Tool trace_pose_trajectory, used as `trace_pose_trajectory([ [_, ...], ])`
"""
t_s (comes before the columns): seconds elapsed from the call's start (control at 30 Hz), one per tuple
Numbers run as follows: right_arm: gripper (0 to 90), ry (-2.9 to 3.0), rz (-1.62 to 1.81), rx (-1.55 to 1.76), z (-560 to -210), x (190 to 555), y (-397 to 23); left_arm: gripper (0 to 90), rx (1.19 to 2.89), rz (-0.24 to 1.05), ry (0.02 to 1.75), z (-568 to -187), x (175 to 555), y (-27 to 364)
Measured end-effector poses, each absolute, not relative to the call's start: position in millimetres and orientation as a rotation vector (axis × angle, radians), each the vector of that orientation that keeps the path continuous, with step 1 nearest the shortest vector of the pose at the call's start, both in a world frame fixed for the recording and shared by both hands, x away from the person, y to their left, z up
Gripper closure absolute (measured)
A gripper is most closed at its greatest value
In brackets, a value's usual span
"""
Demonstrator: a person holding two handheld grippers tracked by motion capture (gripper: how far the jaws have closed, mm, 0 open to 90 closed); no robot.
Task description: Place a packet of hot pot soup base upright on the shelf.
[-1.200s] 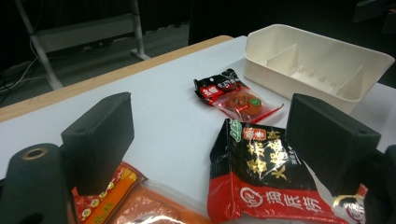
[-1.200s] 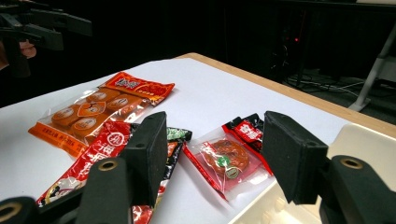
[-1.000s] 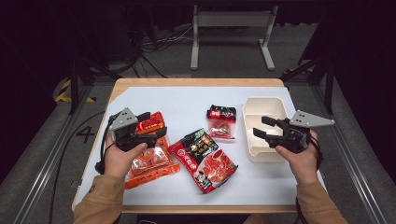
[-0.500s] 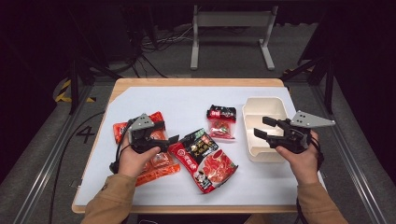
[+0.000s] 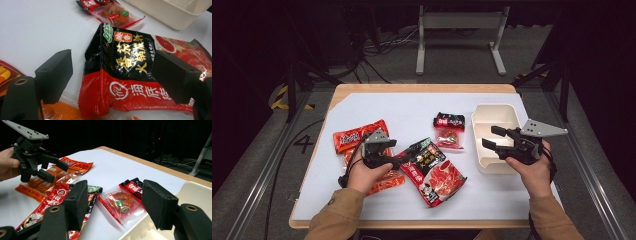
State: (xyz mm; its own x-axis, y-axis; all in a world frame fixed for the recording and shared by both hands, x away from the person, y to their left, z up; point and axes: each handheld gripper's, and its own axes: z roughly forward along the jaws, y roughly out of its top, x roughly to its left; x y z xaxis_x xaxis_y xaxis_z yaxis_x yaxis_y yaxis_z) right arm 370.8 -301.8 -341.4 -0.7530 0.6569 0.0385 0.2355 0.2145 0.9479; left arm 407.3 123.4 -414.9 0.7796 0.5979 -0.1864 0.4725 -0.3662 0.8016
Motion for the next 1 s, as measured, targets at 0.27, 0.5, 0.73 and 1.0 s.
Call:
trace_pose_trajectory([
  [0.27,38.4,2.143,1.540,0.828,-344,372,-298,17.8,2.080,0.142,0.843,-427,416,118],
  [0.5,38.2,2.160,1.524,0.830,-346,373,-296,29.2,2.150,0.081,0.855,-436,420,112],
  [0.73,37.9,2.174,1.513,0.826,-346,374,-292,41.8,2.217,0.067,0.848,-438,421,107],
  [1.0,37.3,2.183,1.513,0.821,-343,372,-289,56.2,2.220,0.010,0.855,-441,421,104],
])
